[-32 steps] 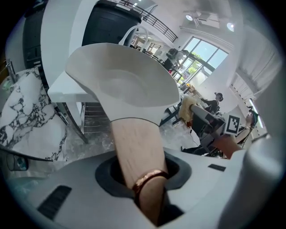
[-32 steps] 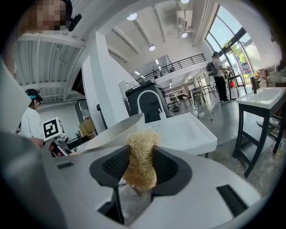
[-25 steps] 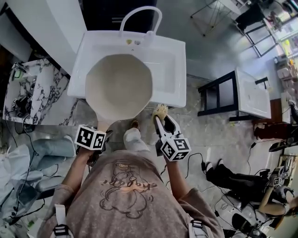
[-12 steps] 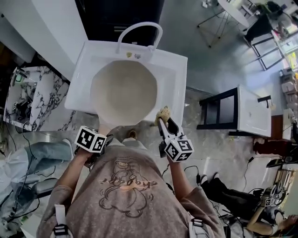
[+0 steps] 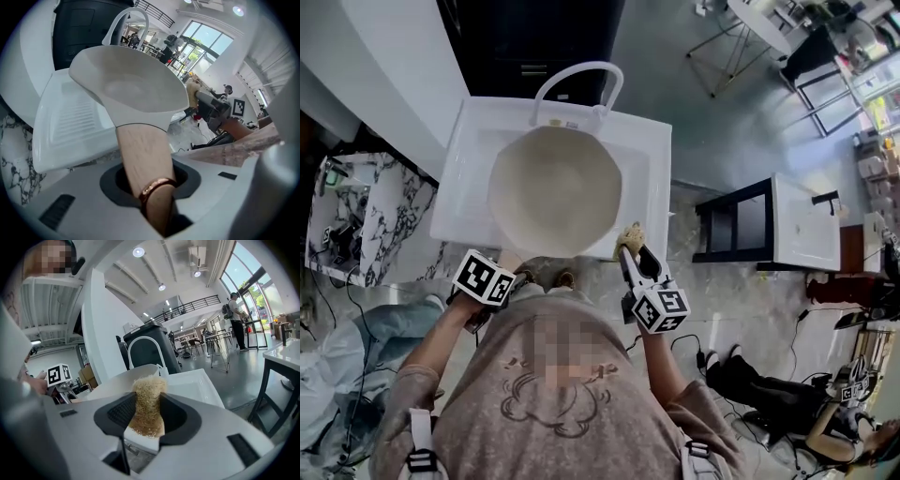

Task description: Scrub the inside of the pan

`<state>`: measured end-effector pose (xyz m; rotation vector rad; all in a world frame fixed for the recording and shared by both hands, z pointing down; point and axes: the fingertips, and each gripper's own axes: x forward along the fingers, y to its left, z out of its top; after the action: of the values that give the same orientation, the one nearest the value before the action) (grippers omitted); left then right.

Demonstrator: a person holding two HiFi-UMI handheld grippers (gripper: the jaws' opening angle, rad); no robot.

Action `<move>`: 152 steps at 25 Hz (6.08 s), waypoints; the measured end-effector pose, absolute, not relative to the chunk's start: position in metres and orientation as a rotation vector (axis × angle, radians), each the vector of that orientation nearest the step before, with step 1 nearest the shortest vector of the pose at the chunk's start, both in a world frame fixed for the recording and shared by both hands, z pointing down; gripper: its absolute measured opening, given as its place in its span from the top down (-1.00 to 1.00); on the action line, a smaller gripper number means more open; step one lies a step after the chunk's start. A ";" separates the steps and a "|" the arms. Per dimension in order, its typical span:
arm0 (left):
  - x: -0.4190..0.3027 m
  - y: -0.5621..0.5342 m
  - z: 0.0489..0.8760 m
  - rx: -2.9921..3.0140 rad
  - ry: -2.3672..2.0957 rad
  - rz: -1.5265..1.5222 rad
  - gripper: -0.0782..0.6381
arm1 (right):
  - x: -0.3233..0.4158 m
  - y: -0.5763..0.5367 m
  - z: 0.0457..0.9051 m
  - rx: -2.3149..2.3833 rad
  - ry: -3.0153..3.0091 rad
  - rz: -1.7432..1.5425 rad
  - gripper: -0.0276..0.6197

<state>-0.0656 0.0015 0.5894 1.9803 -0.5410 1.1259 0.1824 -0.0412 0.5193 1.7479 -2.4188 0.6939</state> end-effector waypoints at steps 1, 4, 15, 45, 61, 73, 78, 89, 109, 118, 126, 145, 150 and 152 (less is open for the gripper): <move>-0.067 -0.003 0.590 1.992 -0.530 1.141 0.43 | 0.181 -0.044 0.516 1.757 -2.423 0.683 0.38; -0.065 -0.011 0.590 2.015 -0.495 1.166 0.43 | 0.174 -0.058 0.494 1.743 -2.473 0.629 0.38; -0.043 -0.024 0.586 2.064 -0.373 1.186 0.43 | 0.080 -0.141 0.411 1.364 -2.717 0.300 0.38; -0.003 -0.024 0.573 2.078 -0.190 1.188 0.43 | 0.008 -0.227 0.530 1.166 -2.444 0.425 0.39; 0.000 -0.016 0.574 2.057 -0.161 1.219 0.43 | 0.065 -0.265 0.533 1.157 -2.228 0.134 0.38; -0.003 -0.010 0.579 2.036 -0.159 1.236 0.42 | 0.141 -0.267 0.538 1.207 -2.015 0.176 0.39; -0.004 -0.018 0.579 2.050 -0.182 1.224 0.42 | 0.166 -0.254 0.550 1.222 -1.934 0.249 0.39; -0.009 -0.033 0.590 2.028 -0.263 1.215 0.42 | 0.198 -0.215 0.555 1.084 -1.816 0.372 0.39; -0.005 -0.051 0.603 2.028 -0.282 1.229 0.41 | 0.111 -0.113 0.582 0.654 -1.872 0.326 0.40; 0.006 -0.041 0.601 2.031 -0.255 1.244 0.41 | 0.047 -0.114 0.585 0.557 -2.028 0.426 0.41; 0.007 -0.034 0.596 2.032 -0.249 1.237 0.41 | 0.024 -0.149 0.581 0.654 -2.130 0.488 0.41; 0.017 -0.007 0.588 2.036 -0.172 1.253 0.41 | 0.079 -0.242 0.567 0.983 -2.065 0.327 0.40; 0.017 -0.006 0.588 2.034 -0.171 1.242 0.41 | 0.111 -0.246 0.585 1.025 -1.981 0.294 0.40; 0.016 -0.006 0.588 2.032 -0.173 1.238 0.41 | 0.127 -0.247 0.590 1.026 -1.934 0.272 0.40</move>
<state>0.0155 -0.0061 0.5880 2.0318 -0.1729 1.2382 0.1266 -0.2465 0.5901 1.0256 -1.9337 0.2725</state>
